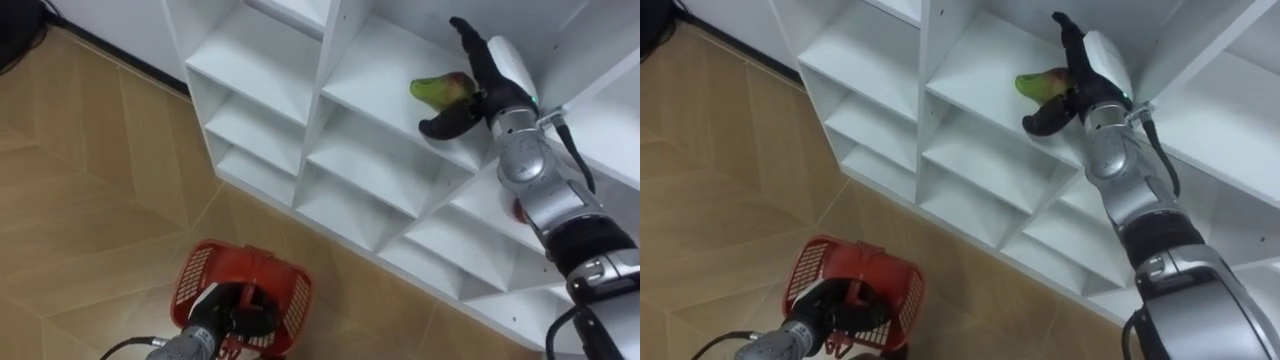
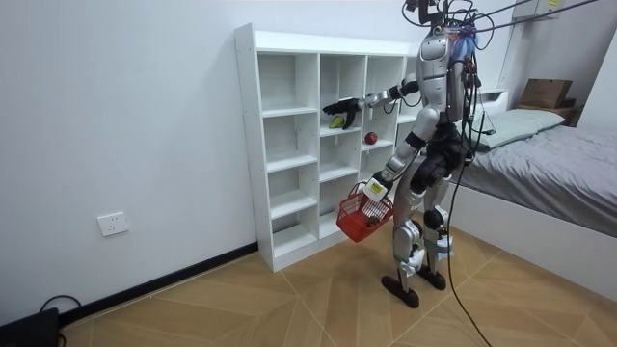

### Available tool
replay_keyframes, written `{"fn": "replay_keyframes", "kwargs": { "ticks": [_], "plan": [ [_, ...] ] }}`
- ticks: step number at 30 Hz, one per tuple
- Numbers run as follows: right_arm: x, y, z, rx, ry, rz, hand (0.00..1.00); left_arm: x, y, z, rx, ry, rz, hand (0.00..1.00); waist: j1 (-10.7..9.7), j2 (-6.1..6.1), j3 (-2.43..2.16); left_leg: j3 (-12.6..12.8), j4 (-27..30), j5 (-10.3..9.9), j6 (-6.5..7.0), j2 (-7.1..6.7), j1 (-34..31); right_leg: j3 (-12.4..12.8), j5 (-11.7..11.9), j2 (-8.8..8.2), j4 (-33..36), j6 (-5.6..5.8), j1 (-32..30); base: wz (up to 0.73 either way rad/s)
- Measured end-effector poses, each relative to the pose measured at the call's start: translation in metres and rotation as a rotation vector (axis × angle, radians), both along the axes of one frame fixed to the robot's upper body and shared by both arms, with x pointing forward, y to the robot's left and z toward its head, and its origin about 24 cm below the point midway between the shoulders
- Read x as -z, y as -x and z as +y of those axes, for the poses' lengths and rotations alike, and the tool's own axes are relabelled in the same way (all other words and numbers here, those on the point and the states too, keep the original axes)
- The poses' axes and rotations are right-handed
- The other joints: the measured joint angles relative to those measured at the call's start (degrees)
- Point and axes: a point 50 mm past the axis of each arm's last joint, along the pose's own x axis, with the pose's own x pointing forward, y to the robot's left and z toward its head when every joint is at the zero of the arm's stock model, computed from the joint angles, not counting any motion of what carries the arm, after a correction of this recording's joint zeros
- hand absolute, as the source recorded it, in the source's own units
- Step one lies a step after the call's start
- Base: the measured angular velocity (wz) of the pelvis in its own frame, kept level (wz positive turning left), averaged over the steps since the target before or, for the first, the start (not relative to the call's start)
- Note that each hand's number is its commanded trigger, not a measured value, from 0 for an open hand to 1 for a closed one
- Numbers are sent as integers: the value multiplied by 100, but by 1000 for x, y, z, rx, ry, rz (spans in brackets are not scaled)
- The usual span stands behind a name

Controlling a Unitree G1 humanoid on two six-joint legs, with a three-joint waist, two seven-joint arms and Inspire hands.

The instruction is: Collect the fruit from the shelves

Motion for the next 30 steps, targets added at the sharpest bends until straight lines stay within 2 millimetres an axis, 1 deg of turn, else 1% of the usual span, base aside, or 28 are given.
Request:
{"fn": "replay_keyframes", "kwargs": {
  "ticks": [1, 2, 3, 4, 5, 6, 12, 14, 17, 22, 28, 30],
  "plan": [
    [0, 0, 0, 0, 0, 1, 0, 0, 0, 0, 1, 0, 0, 100, 0, 0, 0, 1, 0, 1, 0, 0, 0, 0, 0, -1, 3, 0, -2, 0],
    [0, 0, 0, 0, -1, 2, 7, 0, 0, 0, 1, -1, 0, 100, 0, 0, 0, 0, -2, 3, 1, 0, 0, -3, 0, -4, 8, 0, -6, 0],
    [0, 0, 0, 0, -4, 5, 37, 0, 0, 0, 0, -2, -1, 100, 5, 0, 0, 0, -2, 5, 1, 0, 0, -7, 0, -7, 17, 0, -10, 0],
    [0, 0, 0, -2, -6, 7, 60, 0, -1, 1, -1, -4, -2, 100, 7, 0, 0, 1, -2, 5, 1, 0, 0, -7, 0, -9, 24, 0, -14, 0],
    [0, 0, 0, -6, -8, 12, 78, -1, -1, 1, -2, -6, -3, 100, 7, 0, 0, 6, -2, 8, 1, 2, 2, -8, 0, -14, 46, 0, -26, 0],
    [1, 0, 0, -11, -9, 19, 100, -1, -1, 1, -1, -6, -4, 100, 10, -1, -1, 14, -5, 10, 1, 4, 7, -6, 0, -16, 49, 0, -28, -3],
    [4, 0, 0, -43, -6, 69, 100, -1, -2, 1, 0, -5, -4, 100, 16, -7, -2, 41, -125, 86, 4, -5, 40, -7, 9, -49, 60, -8, -56, -1],
    [11, 1, -1, -22, -10, 98, 100, -1, -2, -1, 1, -1, -5, 100, 78, -6, -1, 50, -152, 105, 5, -6, 37, -4, 11, -54, 62, -12, -76, 0],
    [11, 1, -4, 9, -22, 87, 100, 0, -1, -1, 2, 1, -2, 100, 138, -5, 0, 55, -157, 106, 6, -4, 38, -5, 12, -56, 62, -13, -78, 0],
    [12, 1, -4, 10, -16, 100, 100, 0, -2, -2, 8, -2, -3, 100, 140, -3, 1, 72, -146, 107, 8, -6, 48, 2, 12, -63, 61, -12, -78, 0],
    [13, 1, -2, 3, -31, 108, 100, 0, -2, -2, 10, -2, -2, 100, 140, 14, 13, 85, -152, 107, 9, -5, 53, 11, 12, -64, 61, -12, -78, 0],
    [13, 1, -2, 5, -52, 107, 100, 1, -1, -4, 21, -7, 8, 100, 141, 36, 26, 89, -142, 107, 9, -5, 54, 17, 12, -63, 60, -12, -76, 0]
  ]
}}
